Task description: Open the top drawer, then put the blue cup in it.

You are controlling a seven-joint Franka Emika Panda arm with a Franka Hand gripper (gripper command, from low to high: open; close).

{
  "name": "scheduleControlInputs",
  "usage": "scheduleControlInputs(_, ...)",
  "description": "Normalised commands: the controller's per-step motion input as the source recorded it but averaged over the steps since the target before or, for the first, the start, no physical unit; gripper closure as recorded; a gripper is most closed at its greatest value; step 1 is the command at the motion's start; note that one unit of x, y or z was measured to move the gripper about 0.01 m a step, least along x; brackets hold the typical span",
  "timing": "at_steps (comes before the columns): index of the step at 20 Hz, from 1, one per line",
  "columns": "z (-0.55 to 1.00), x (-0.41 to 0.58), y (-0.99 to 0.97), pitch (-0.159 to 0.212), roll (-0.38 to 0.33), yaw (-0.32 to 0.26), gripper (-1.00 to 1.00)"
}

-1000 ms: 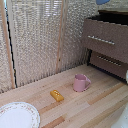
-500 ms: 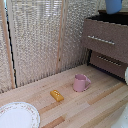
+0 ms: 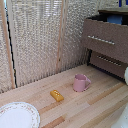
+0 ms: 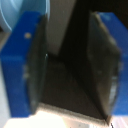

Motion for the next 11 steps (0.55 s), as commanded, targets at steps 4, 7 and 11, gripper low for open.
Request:
scheduleControlInputs(4, 0.4, 0.204, 0.1, -0.116, 0.215, 0.0, -1.0)
scheduleControlInputs(7, 0.14, 0.368, 0.12, -0.222, 0.223, 0.0, -1.0)
scheduleControlInputs(11, 0.01, 0.294, 0.11, -0.185, 0.207, 0.0, -1.0)
